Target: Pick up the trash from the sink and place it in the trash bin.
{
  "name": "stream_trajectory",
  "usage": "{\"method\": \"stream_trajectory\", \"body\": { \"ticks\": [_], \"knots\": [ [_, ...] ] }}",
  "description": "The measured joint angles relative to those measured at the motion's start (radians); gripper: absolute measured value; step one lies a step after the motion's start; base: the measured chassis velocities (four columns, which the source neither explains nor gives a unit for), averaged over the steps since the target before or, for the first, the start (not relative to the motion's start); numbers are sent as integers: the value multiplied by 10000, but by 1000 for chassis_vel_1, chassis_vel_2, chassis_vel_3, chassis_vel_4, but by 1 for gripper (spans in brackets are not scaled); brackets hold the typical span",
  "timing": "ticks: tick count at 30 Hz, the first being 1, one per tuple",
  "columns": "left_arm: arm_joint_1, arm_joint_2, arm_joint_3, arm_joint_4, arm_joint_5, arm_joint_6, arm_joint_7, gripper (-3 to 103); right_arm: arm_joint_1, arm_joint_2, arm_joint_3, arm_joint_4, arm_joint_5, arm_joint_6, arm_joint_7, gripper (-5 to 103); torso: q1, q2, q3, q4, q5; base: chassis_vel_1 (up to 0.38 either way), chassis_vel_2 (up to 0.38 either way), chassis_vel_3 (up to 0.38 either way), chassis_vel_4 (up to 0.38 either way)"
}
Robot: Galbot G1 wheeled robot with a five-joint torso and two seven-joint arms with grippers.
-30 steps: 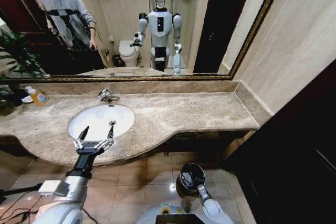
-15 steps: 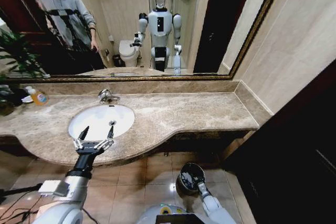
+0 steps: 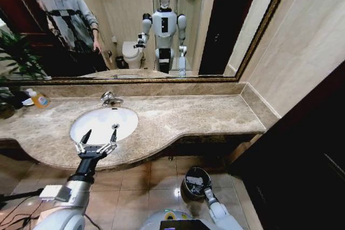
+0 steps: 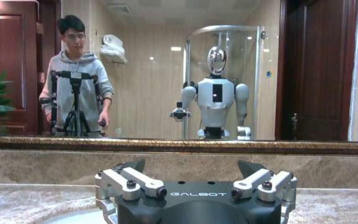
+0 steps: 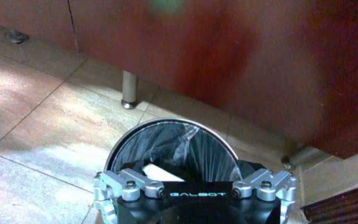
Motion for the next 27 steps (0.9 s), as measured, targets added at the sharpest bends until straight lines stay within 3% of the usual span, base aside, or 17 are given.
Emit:
{"method": "stream_trajectory", "body": {
  "ticks": [11,17,19,27],
  "knots": [
    [0,0,0,0,0,0,0,100,-204,-81,-1,166,72,27,32,100,0,0,0,0,0,0,0,0,0],
    [0,0,0,0,0,0,0,100,-1127,-340,52,2379,2008,-602,-103,100,0,0,0,0,2,0,0,0,0],
    [0,0,0,0,0,0,0,100,-1553,-566,283,3585,2660,-343,0,100,0,0,0,0,0,0,0,0,0],
    [0,0,0,0,0,0,0,100,-2736,-532,1994,6366,3006,-121,-75,100,0,0,0,0,-4,0,0,0,0]
  ]
}}
